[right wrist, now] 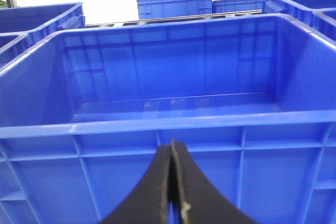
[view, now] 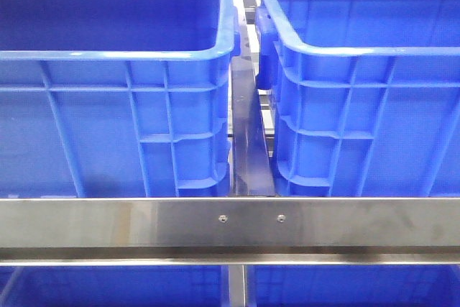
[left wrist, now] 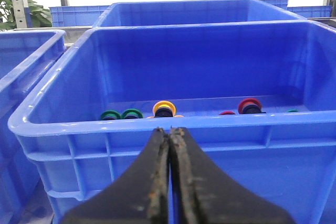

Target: Pick red and yellow buttons and place in box

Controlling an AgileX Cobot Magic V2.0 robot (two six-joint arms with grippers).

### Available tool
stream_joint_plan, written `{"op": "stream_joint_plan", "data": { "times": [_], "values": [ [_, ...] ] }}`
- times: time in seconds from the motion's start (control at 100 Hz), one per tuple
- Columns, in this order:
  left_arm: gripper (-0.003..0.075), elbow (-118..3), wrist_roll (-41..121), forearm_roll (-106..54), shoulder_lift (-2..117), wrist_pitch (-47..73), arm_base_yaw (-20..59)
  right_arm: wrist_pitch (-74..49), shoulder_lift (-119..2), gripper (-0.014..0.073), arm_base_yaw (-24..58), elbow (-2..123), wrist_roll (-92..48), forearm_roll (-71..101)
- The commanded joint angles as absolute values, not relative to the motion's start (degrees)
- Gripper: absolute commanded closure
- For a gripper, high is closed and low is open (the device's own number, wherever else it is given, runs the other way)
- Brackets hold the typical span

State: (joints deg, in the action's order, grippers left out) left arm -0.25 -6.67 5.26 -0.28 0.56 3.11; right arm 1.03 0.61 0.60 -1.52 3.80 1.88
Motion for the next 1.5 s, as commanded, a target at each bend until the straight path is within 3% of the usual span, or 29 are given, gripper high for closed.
{"op": "stream_joint_plan", "data": {
  "times": [0.0,0.31,0.56,1.04,1.49],
  "values": [
    [0.0739,2.58,-6.79,4.97,-2.16,-4.01,2.98,5.79,2.09,0.0662,0.71,-0.44,3.73,1.37],
    [0.0739,0.47,-6.79,3.41,-2.16,-2.87,2.98,5.79,2.09,0.0662,0.71,-0.44,3.73,1.37],
    [0.0739,-12.40,-6.79,1.93,1.09,8.61,2.98,5.79,2.09,0.0662,0.71,-0.44,3.73,1.37],
    [0.0739,-46.40,-4.41,1.93,30.89,38.43,2.98,5.79,2.09,0.0662,0.71,-0.44,3.73,1.37],
    [0.0739,-52.27,-3.84,1.93,45.29,38.88,2.98,5.79,2.09,0.0662,0.71,-0.44,3.73,1.37]
  ]
}}
